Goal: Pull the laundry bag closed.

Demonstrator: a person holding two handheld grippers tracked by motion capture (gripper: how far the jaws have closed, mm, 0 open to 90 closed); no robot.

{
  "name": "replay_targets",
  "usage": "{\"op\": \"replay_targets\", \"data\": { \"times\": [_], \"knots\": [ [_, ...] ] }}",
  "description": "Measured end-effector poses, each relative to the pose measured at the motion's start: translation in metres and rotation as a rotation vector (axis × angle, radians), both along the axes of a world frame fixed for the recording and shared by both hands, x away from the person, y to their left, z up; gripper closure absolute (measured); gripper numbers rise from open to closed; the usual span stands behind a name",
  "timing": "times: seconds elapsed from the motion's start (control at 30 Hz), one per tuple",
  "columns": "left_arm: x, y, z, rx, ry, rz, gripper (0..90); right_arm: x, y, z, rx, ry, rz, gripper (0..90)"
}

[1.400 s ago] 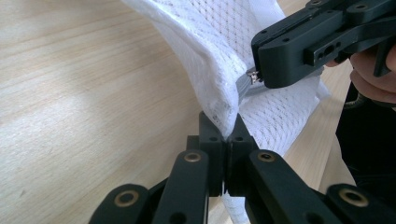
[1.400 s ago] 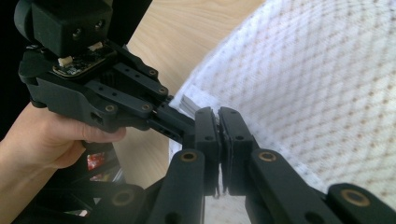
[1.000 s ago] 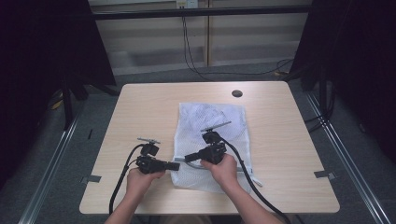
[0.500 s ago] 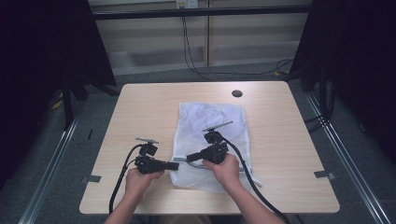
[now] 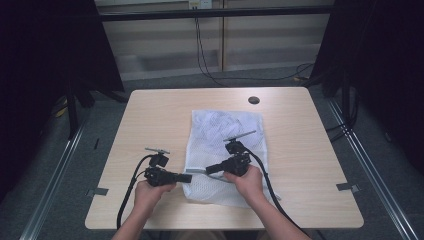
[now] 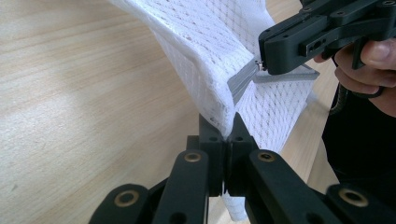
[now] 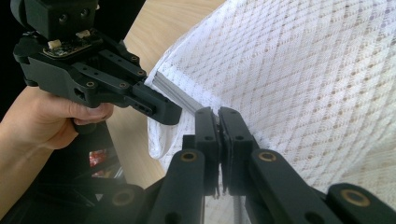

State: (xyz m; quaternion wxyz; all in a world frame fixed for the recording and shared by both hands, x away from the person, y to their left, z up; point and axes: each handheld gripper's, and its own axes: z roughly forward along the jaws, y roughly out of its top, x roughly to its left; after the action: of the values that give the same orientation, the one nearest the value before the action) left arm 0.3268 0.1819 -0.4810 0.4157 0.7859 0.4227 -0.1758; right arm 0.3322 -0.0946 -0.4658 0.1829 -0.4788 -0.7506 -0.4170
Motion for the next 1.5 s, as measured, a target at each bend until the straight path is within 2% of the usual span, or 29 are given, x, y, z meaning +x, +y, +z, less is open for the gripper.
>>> {"op": "replay_targets", "data": {
  "times": [0.53, 0.6, 0.77, 1.07, 1.3, 1.5],
  "knots": [
    [-0.001, -0.001, 0.000, 0.007, 0.001, -0.002, 89.0, -0.001, -0.002, -0.003, 0.009, -0.004, 0.014, 86.9],
    [-0.002, -0.002, 0.000, -0.003, 0.014, 0.003, 88.9, -0.001, -0.003, -0.003, 0.012, -0.003, 0.014, 86.9],
    [-0.001, -0.001, 0.001, -0.017, 0.012, -0.002, 89.0, -0.001, -0.006, -0.002, 0.009, -0.002, 0.005, 86.9],
    [-0.003, -0.003, 0.001, -0.011, 0.009, -0.002, 89.0, -0.002, -0.009, -0.002, 0.018, -0.004, 0.017, 86.9],
    [-0.003, -0.002, 0.001, 0.000, 0.001, -0.001, 89.0, -0.003, -0.015, -0.003, 0.008, -0.007, 0.010, 86.9],
    [-0.003, -0.006, 0.000, 0.000, 0.010, 0.000, 89.0, -0.004, -0.020, -0.004, 0.011, -0.011, 0.013, 86.9]
  ]
}}
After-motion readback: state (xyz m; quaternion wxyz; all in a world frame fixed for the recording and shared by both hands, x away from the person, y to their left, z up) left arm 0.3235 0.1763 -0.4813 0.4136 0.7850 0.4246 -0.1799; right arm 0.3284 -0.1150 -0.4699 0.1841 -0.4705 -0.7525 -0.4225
